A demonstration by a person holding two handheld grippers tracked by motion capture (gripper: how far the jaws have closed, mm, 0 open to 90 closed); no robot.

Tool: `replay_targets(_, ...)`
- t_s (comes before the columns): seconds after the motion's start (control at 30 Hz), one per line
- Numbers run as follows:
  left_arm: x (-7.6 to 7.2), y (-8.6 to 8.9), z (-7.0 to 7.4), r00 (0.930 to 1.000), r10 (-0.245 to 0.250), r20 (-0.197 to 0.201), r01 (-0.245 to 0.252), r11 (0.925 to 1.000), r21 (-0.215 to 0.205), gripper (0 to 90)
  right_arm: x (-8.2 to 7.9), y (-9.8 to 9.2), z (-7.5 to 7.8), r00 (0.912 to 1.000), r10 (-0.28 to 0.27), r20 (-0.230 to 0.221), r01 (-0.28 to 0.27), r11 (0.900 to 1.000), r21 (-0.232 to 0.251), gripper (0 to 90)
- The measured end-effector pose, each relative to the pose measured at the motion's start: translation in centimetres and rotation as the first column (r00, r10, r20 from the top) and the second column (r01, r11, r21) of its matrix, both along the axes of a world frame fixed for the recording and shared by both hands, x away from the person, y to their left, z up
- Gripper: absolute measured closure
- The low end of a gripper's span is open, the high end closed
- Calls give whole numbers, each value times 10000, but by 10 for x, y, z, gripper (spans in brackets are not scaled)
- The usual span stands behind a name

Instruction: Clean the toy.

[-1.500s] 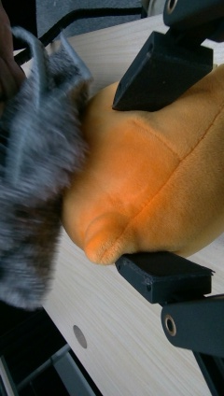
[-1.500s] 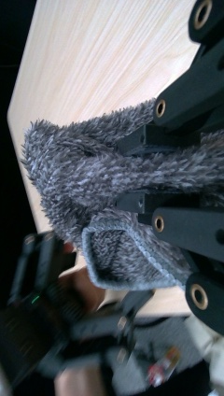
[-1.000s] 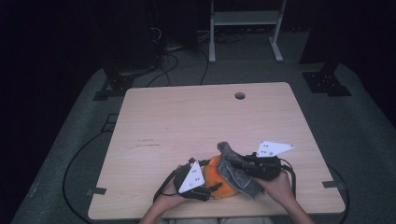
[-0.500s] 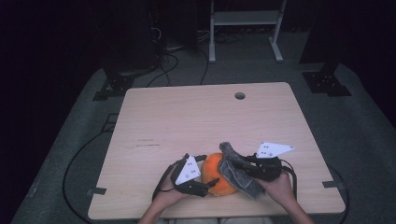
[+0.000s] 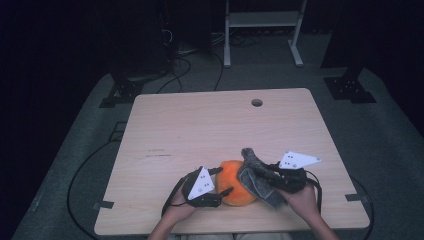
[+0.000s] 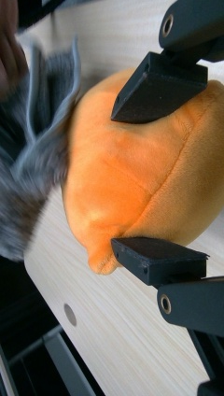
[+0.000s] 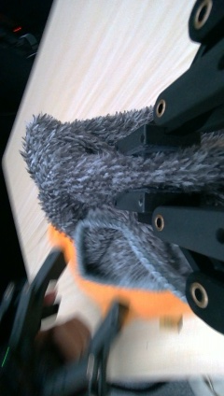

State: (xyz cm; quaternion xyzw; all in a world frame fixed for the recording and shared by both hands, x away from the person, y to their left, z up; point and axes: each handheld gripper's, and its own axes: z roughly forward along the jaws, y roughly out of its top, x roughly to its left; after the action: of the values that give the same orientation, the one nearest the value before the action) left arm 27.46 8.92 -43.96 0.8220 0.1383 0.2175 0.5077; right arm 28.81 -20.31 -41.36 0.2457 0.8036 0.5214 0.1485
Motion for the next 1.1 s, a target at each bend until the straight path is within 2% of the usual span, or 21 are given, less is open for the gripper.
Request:
replay_targets(0.07,2,0,0,9998,2,-180,-4,9999,-134,321,-7,7,3,9981,582,193,-583,9983,5,750)
replay_targets(0.1,2,2,1,9996,-113,-264,108,9997,-199,284,-9,13,3,9971,700,302,-692,9973,-253,748)
replay_targets(0.13,3,4,2,9988,-257,-409,242,9991,-356,243,-9,16,1,9969,709,337,-694,9966,-454,748)
replay_targets(0.2,4,8,3,9960,-536,-716,496,9972,-562,162,-3,14,-3,9980,609,167,-603,9977,-315,748)
replay_targets(0.23,4,9,3,9947,-691,-765,648,9963,-570,163,-1,12,-3,9989,453,76,-451,9986,-259,748)
replay_targets(0.3,3,9,2,9942,-913,-575,889,9951,-430,236,4,5,-4,10000,39,72,-38,9996,-264,748)
replay_targets(0.33,2,8,2,9953,-884,-407,869,9955,-386,312,6,2,-5,10000,-75,12,75,9997,-229,748)
replay_targets(0.4,2,4,2,9965,-751,-380,738,9967,-328,391,7,-3,-5,9995,-297,-94,295,9993,-213,748)
replay_targets(0.43,1,3,2,9973,-689,-270,682,9974,-251,407,6,-4,-5,9993,-369,-43,368,9991,-230,750)
replay_targets(0.47,1,1,3,9980,-584,-225,580,9981,-188,418,1,-3,-2,9990,-390,212,397,9988,-295,750)
replay_targets(0.53,1,0,3,9985,-478,-267,470,9984,-307,432,-10,3,5,9974,49,714,-31,9997,-256,751)
replay_targets(0.6,2,-1,3,9989,-357,-289,348,9989,-317,435,-17,13,7,9942,583,902,-564,9981,-239,749)
replay_targets(0.67,2,0,2,9990,-281,-335,276,9995,-170,435,-20,23,5,9914,839,1000,-784,9953,-574,748)
replay_targets(0.7,2,1,2,9990,-285,-334,281,9995,-130,434,-19,25,3,9909,870,1030,-799,9942,-716,749)
replay_targets(0.77,2,4,1,9986,-282,-445,269,9992,-307,435,-13,19,1,9946,739,732,-700,9960,-546,750)
replay_targets(0.87,4,5,0,9976,-303,-625,274,9985,-466,425,-4,2,-4,9987,55,505,-17,9971,-758,749)
replay_targets(0.93,4,5,0,9975,-296,-648,265,9985,-469,419,0,-10,-8,9995,-283,141,292,9976,-636,749)
replay_targets(0.97,4,4,0,9976,-294,-626,267,9987,-436,417,-1,-12,-9,9994,-308,168,318,9975,-633,749)
replay_targets(1.03,4,4,0,9975,-275,-651,245,9987,-456,414,-7,-9,-5,9995,-6,328,19,9993,-381,749)
replay_targets(1.1,5,4,0,9970,-265,-725,230,9986,-486,413,-14,-1,0,9968,554,584,-548,9984,-123,749)
